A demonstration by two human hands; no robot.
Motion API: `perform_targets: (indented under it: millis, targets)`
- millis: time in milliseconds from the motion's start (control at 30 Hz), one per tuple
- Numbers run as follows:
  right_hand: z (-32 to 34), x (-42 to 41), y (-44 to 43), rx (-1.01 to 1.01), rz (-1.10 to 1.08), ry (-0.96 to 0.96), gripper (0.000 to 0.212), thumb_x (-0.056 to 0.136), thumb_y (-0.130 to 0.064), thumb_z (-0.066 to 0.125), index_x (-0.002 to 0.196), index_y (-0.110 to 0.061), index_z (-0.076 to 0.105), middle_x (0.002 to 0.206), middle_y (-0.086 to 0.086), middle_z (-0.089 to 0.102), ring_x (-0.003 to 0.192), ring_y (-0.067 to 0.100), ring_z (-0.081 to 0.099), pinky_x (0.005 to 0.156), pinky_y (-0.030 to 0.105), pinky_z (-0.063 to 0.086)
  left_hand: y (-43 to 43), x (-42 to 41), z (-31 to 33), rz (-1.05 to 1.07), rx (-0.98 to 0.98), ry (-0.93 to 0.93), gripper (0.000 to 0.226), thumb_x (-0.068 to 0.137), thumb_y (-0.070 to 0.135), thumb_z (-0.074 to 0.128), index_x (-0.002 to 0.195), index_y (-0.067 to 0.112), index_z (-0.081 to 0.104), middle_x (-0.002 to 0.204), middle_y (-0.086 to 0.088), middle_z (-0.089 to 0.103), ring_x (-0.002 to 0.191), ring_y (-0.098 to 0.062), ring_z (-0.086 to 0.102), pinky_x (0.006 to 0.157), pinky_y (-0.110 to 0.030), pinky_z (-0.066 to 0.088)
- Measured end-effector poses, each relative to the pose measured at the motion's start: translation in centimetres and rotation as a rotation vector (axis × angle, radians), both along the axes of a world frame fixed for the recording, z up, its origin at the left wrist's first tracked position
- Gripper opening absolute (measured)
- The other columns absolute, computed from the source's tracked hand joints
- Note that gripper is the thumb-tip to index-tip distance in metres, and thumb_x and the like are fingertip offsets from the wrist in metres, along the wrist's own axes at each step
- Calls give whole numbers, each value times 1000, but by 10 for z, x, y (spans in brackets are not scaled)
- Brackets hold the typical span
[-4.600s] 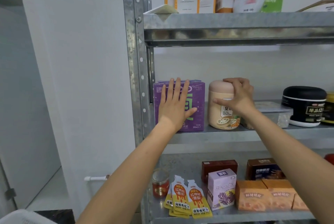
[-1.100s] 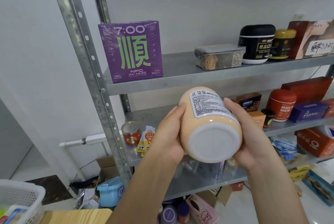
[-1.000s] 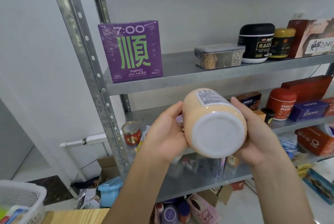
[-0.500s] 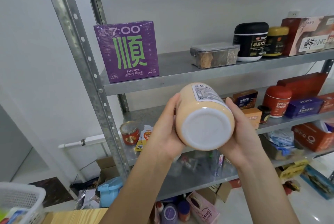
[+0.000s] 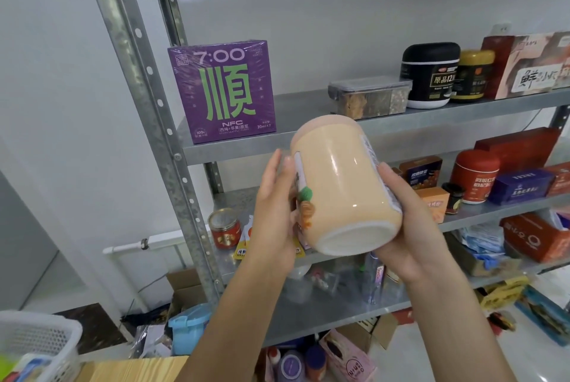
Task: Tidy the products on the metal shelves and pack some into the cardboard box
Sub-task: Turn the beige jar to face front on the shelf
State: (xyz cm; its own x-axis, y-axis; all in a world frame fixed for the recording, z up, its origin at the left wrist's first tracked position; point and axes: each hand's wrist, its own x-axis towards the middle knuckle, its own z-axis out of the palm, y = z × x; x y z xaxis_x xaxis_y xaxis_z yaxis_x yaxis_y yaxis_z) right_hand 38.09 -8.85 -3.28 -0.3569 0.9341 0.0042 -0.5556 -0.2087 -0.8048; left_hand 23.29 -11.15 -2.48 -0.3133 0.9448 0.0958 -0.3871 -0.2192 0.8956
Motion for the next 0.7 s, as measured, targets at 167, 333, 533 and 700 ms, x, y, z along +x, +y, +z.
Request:
perform_targets:
  millis: [167,333,533,700]
  targets:
    - [-5,-2,-2,48,102,-58,45,84,-50,53,110,-20,73,113,12,71,102,26,68,92,44,50,5,5,-6,-116,-228,-260,41,95,55,45,105,24,69,94,-5,76,77,-20,72,62,-36,61]
    - [6,13,2,237,209,-340,49,88,-49,42,123,-22,64,113,5,71,107,21,66,96,41,48,3,-4,-4,-190,-219,-295,42,94,58,45,98,25,70,84,-5,75,69,-21,72,59,-36,60]
    - [10,3,2,267,147,-428,55,79,-51,51,117,-13,63,96,7,75,83,20,72,65,28,58,6,2,6,-69,-219,-171,34,97,43,54,129,31,53,111,-10,71,79,-26,71,66,-43,60]
    - [0,2,4,49,158,-215,43,75,-37,61,110,-12,66,99,14,74,82,25,73,75,40,59,1,0,5,-92,-245,-214,43,98,35,56,140,34,45,112,-8,72,74,-25,72,63,-42,61]
